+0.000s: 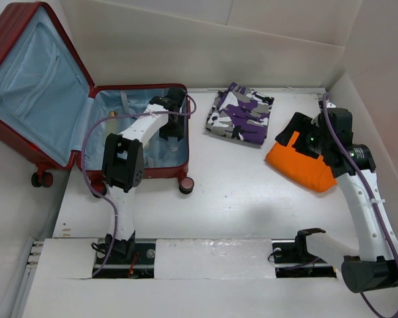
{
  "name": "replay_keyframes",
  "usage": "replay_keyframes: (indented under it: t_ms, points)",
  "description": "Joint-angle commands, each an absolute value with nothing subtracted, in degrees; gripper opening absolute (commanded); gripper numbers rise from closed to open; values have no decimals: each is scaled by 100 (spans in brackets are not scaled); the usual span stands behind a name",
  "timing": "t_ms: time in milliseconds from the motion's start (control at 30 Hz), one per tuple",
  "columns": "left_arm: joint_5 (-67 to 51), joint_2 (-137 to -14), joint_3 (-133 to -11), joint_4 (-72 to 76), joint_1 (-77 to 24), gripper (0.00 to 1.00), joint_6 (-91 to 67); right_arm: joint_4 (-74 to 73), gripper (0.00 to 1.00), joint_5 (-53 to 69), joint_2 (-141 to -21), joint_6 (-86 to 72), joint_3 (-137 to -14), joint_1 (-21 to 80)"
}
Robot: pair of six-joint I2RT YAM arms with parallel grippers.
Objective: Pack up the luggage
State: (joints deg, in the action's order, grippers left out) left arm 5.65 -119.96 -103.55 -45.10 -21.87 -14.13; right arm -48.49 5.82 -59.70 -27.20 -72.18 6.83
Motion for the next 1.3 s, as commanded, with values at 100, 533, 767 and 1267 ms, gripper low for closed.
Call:
replay_keyframes:
  t_ms: [100, 533, 767, 1267]
  points:
    - [396, -12357, -10951, -4500, -1952, 39, -1336, -4597, 89, 571, -5950, -2654, -7198, 729]
    - [457, -12376, -11259, -4272, -1846, 76, -1441, -4597, 89, 466, -6003, -2654, -7304, 729]
    - [562, -11866, -11794, -4403, -1846, 79, -1617, -4597, 89, 519, -6056, -2654, -7304, 729]
    - [-1087, -10776, -11805, -3826, -3265, 75, -2740, -4614, 87, 1, -5994, -3075, -7584, 729]
